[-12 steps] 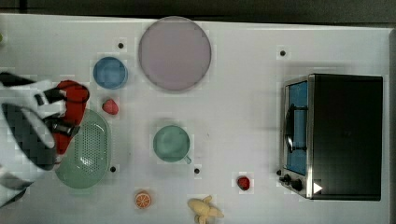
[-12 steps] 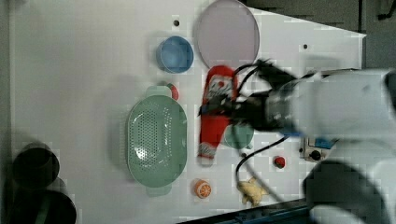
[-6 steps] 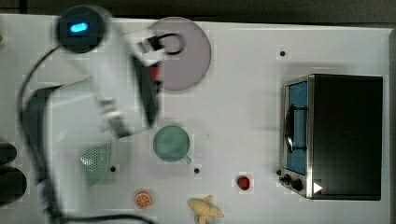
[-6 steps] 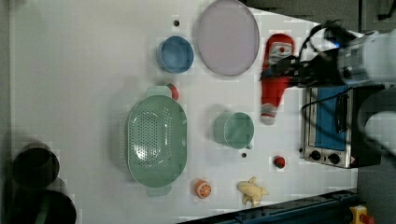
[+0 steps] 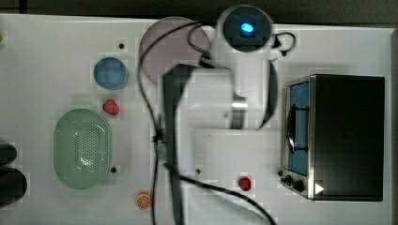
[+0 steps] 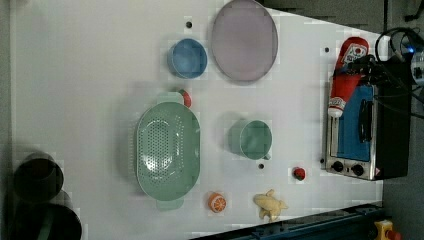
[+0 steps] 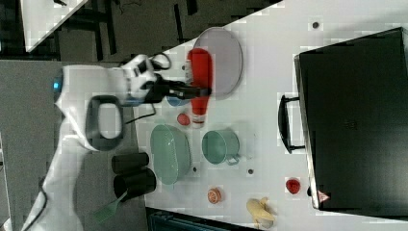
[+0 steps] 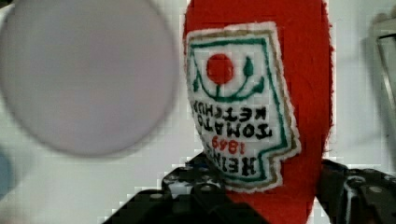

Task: Pick ketchup from strainer and place it on the table

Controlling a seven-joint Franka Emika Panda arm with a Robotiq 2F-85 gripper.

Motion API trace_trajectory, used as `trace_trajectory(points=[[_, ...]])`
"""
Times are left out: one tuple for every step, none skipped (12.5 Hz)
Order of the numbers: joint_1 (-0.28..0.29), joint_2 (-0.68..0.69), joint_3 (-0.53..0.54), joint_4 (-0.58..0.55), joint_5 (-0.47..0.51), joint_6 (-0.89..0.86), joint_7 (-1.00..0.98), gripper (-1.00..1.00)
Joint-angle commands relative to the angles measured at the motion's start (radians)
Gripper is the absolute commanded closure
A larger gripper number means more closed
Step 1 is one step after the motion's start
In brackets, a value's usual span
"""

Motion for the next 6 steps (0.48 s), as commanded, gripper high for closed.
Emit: trace_trajectory(points=[[0.031, -0.009, 0.009, -0.121, -0.015, 0.125, -0.068, -0.16], [0.031, -0.008, 0.003, -0.170, -0.015, 0.177, -0.068, -0.16], [0.031, -0.008, 0.001, -0.217, -0.015, 0.222, -0.068, -0.16], [0.031, -0.008, -0.001, -0.263, -0.015, 0.256, -0.067, -0.16], [0.031, -0.007, -0.001, -0.304, -0.014, 0.285, -0.066, -0.16], [0.031, -0.003, -0.001, -0.342, -0.014, 0.310, -0.063, -0.16]])
